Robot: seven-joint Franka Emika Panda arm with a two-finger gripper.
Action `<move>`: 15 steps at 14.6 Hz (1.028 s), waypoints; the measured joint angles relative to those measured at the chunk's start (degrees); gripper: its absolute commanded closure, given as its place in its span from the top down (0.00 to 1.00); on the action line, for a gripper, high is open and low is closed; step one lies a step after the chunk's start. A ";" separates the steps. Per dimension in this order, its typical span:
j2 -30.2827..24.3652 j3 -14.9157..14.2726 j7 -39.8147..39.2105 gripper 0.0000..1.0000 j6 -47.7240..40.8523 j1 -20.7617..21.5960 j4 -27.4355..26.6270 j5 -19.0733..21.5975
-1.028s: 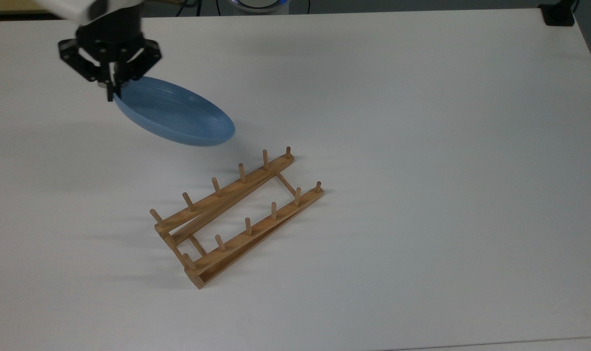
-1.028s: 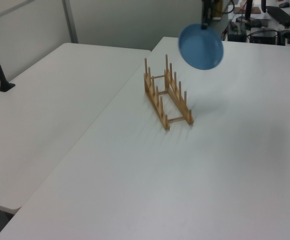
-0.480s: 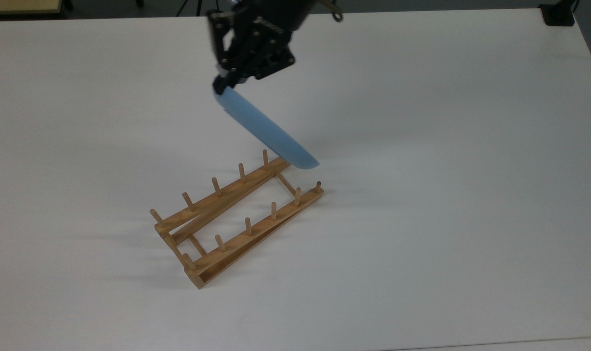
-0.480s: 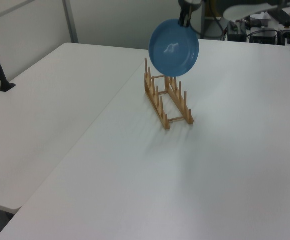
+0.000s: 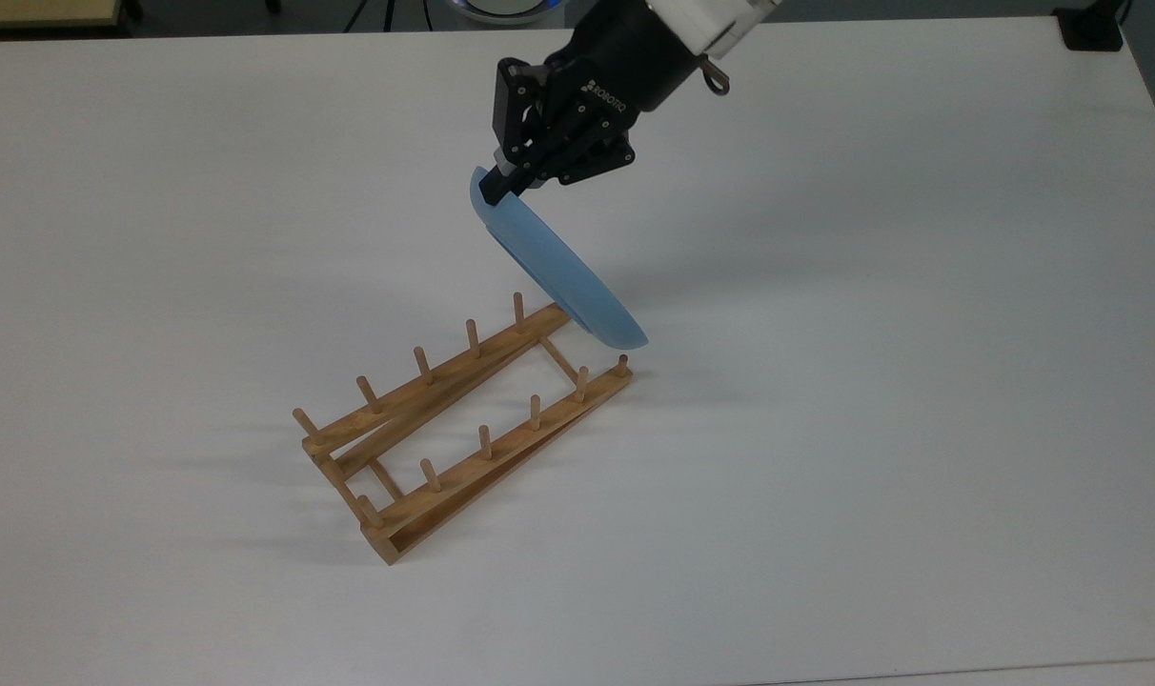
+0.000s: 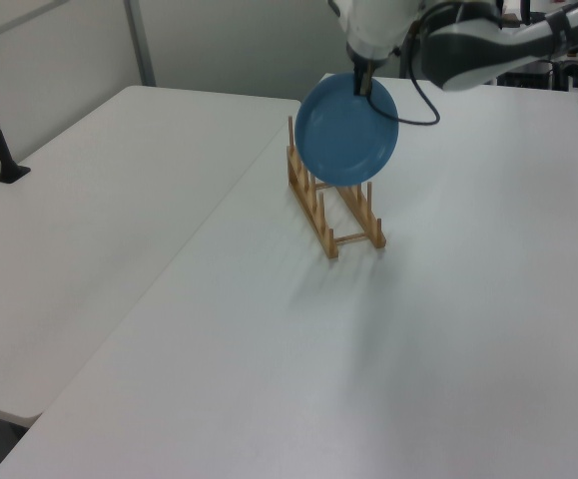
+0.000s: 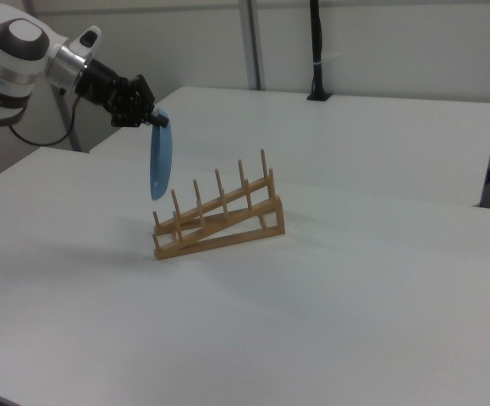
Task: Place plate in plate rack
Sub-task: 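Carry the upright plate over the rack and lower it between pegs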
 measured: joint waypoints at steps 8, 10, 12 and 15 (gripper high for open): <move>2.86 3.76 5.65 0.00 -2.85 -0.07 -4.02 -8.31; 3.27 3.76 6.05 0.00 -2.85 -0.12 -4.83 -9.26; 3.93 3.93 7.74 0.00 -2.85 -0.06 -6.13 -10.32; 5.04 4.31 8.31 0.05 -2.85 -0.04 -7.09 -10.45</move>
